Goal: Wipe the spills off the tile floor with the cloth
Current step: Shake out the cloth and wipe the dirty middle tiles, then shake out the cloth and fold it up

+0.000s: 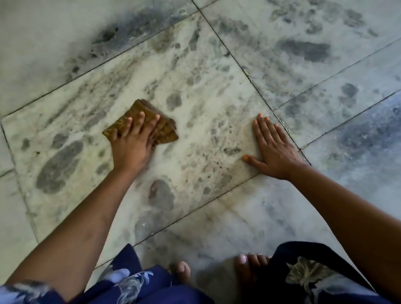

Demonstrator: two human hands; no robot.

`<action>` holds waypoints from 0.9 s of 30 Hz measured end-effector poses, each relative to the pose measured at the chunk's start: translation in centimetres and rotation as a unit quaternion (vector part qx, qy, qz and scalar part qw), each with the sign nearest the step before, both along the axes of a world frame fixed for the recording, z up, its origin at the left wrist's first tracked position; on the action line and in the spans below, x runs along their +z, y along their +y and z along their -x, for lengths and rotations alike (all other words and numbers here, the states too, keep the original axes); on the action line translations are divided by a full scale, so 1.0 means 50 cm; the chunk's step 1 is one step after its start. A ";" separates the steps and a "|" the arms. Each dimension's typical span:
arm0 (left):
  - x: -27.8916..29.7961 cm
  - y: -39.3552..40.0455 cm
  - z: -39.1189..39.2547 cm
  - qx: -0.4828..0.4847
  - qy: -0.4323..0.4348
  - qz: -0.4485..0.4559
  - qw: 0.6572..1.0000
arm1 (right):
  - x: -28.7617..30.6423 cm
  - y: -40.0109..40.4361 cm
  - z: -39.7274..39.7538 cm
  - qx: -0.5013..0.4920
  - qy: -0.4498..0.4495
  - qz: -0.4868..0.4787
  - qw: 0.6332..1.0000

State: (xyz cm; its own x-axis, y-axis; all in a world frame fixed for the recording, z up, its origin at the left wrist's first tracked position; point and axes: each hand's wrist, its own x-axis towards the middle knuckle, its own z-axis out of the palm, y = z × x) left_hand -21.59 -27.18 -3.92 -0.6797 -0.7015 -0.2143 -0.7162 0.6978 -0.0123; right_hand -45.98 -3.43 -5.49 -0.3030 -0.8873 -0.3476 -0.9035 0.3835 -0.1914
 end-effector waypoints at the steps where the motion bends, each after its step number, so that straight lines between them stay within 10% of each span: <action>1: 0.004 -0.008 0.016 0.004 -0.011 -0.002 1.000 | 0.002 -0.001 0.000 0.002 -0.001 -0.006 1.000; 12: 0.049 0.183 -0.028 -0.110 0.058 0.008 0.992 | 0.046 -0.027 -0.034 -0.054 -0.046 -0.035 0.997; 16: 0.087 0.206 -0.027 0.068 0.170 -0.133 0.974 | 0.071 -0.042 -0.066 0.009 -0.081 -0.032 0.996; 18: 0.121 0.192 -0.025 0.188 0.267 -0.288 0.900 | 0.088 -0.056 -0.083 0.042 -0.098 -0.020 0.994; 22: 0.185 0.172 -0.031 0.395 0.487 -0.495 0.601 | 0.137 -0.102 -0.109 0.034 -0.150 0.014 0.988; 27: 0.196 0.117 -0.041 0.501 0.486 -0.513 0.499 | 0.179 -0.161 -0.130 -0.001 -0.190 0.042 0.981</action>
